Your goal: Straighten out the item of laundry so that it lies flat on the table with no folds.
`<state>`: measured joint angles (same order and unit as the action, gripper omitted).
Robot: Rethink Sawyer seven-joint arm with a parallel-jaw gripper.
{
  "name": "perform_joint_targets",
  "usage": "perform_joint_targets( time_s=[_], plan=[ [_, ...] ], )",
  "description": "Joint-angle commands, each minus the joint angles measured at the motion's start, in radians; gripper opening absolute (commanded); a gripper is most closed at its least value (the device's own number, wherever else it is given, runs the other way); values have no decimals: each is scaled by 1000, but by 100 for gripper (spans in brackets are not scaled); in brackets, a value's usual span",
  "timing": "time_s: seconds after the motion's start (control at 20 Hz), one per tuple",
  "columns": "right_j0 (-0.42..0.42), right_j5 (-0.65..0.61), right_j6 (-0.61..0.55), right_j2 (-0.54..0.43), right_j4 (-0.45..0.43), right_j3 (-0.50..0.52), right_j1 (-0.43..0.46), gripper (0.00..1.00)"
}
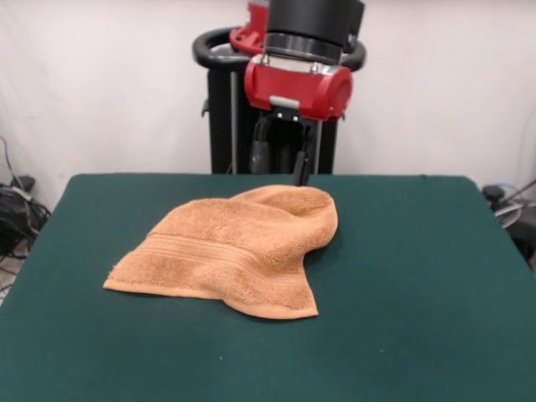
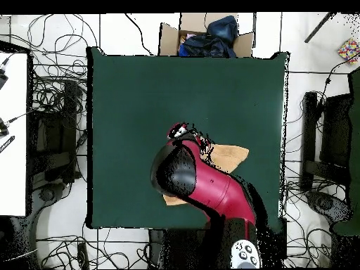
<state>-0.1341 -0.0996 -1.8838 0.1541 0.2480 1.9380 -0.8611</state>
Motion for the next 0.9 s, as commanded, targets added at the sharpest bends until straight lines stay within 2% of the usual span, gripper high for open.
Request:
perform_joint_targets(
  time_s=[0.05, 0.35, 0.55, 0.9],
  plan=[
    [36, -5, -242, -60, 44, 97, 69, 100],
    [16, 8, -239, -82, 43, 116, 75, 100],
    [59, -105, -134, -6, -20, 43, 109, 100],
    [-23, -211, -22, -83, -85, 2, 155, 100]
  ],
)
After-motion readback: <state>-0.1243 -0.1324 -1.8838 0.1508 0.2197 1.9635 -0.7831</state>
